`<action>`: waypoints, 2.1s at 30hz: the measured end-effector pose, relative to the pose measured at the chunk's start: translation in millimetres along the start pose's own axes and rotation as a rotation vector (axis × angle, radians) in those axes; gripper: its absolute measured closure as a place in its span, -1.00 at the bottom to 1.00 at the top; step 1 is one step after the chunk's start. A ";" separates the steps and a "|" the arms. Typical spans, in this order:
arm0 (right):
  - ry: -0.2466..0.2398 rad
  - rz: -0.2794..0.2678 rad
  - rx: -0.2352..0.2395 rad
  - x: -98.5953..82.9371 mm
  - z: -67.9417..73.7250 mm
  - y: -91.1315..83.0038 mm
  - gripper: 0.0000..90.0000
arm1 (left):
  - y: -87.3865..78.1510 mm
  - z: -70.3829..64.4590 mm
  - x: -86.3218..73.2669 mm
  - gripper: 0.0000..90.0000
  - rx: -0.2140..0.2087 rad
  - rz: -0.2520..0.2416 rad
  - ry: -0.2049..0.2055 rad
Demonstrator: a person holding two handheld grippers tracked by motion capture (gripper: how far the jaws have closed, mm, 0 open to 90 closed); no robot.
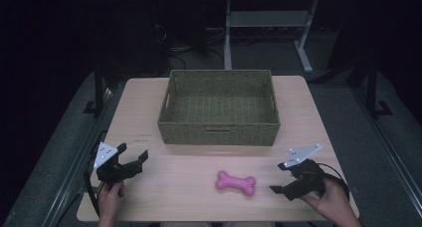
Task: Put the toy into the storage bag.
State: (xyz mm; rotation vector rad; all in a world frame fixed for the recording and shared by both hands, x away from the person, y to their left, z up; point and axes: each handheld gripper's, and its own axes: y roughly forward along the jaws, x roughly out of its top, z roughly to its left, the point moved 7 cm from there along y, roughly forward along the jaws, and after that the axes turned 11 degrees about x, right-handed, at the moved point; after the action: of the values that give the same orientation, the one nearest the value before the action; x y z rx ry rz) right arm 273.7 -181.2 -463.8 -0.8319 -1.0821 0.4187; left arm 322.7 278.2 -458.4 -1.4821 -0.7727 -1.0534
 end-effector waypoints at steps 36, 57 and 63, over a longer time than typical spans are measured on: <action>-0.161 0.177 0.151 60.3 18.3 52.1 -0.50 | -2.8 0.5 2.5 -0.71 -0.006 -0.014 -0.001; -0.205 0.280 0.169 78.4 22.9 83.7 -0.40 | -4.5 2.3 3.7 -0.71 -0.007 -0.022 -0.007; -0.210 0.308 0.171 76.6 22.2 89.0 -0.27 | -4.7 2.0 3.8 -0.71 -0.007 -0.024 -0.009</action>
State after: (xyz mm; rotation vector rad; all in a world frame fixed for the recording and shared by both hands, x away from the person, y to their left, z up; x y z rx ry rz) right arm 294.8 -64.9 -481.0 -0.8164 -1.0952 0.8612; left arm 320.4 280.7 -453.0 -1.4873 -0.7961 -1.0689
